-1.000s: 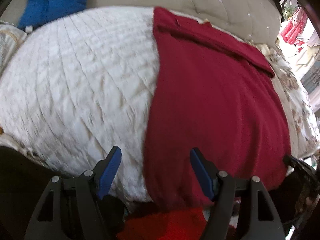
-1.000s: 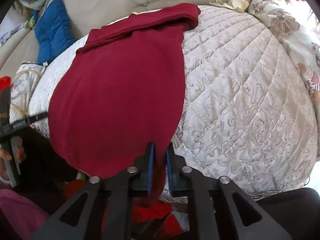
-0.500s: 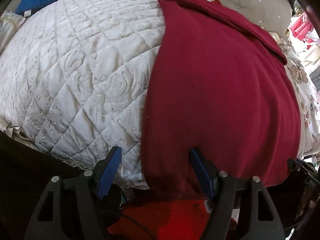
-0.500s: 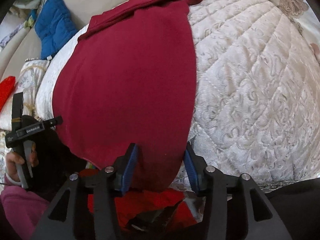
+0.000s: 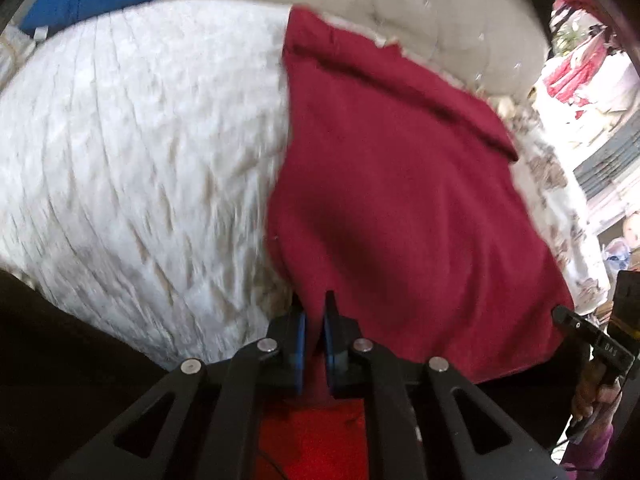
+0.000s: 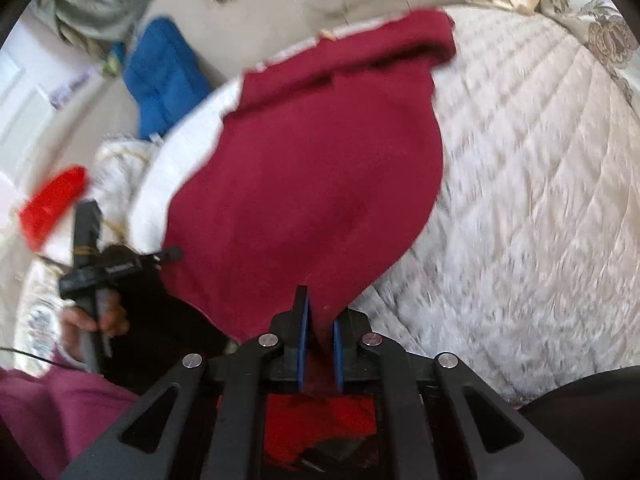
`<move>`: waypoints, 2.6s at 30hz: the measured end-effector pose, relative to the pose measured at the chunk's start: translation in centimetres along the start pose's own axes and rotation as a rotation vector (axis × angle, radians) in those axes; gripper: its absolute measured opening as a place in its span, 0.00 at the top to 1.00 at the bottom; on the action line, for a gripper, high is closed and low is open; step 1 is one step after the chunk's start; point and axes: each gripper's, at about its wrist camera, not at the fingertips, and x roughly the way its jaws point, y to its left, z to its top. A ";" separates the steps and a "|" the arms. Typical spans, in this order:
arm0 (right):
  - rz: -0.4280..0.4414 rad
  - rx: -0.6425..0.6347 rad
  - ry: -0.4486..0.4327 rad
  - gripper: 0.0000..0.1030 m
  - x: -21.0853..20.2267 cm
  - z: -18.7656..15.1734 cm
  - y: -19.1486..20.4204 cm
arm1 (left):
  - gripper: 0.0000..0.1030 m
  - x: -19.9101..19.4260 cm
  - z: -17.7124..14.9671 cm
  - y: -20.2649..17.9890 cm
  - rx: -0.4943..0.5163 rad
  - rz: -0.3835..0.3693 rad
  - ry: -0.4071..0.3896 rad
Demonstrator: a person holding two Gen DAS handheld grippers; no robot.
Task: Fold small clothes
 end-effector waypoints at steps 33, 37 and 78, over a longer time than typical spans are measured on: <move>-0.041 0.118 -0.291 1.00 5.2 24.4 -6.0 | 0.92 6.2 24.0 -2.6 -0.089 -0.006 -0.223; -0.047 0.146 -0.275 0.89 7.5 26.4 -8.3 | 0.63 8.8 25.7 -0.2 -0.144 -0.115 -0.222; -0.508 0.028 -0.190 0.98 13.1 33.0 -11.0 | 0.30 11.9 25.0 1.6 -0.106 0.226 -0.205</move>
